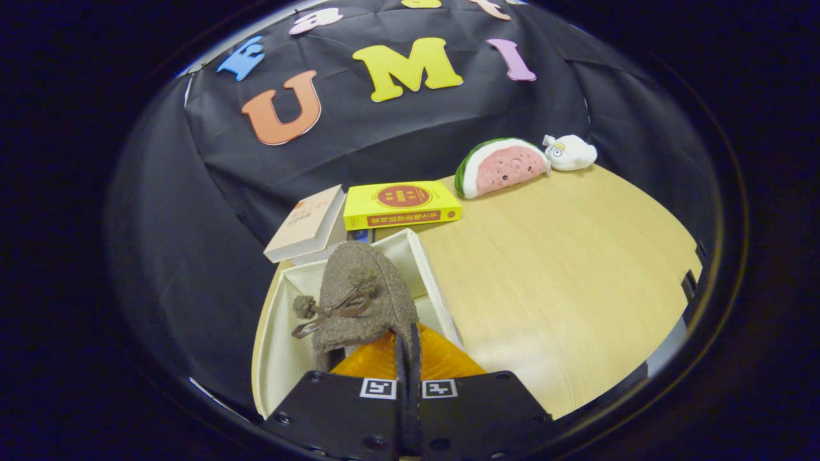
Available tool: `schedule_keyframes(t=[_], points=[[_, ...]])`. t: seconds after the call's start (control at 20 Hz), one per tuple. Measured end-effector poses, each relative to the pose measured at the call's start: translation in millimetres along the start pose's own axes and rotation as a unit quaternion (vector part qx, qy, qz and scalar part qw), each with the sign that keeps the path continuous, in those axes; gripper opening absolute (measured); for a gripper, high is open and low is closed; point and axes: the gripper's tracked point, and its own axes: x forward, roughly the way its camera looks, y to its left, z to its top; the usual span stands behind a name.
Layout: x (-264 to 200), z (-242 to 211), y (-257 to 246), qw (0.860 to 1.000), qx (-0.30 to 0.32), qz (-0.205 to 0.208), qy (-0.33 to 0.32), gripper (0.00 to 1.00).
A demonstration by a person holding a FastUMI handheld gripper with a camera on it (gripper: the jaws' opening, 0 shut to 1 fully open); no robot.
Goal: Open the storage box then place both shoes into the box .Put the left shoe in first, then the right shoe, with the right side of both shoes facing outward in a uniform manner.
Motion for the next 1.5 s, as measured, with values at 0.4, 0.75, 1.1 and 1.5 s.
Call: schedule_keyframes(t=[0.4,0.75,1.1,1.5], points=[[2.1,-4.6,3.7,1.000,0.003,-0.021,-0.010,0.06],[2.0,-15.5,3.7,0.999,-0.021,-0.032,0.004,0.16],[-0.3,-25.5,5.2,0.995,-0.089,-0.034,0.031,0.26],[-24.1,-24.8,28.5,0.984,-0.169,0.040,0.030,0.86]])
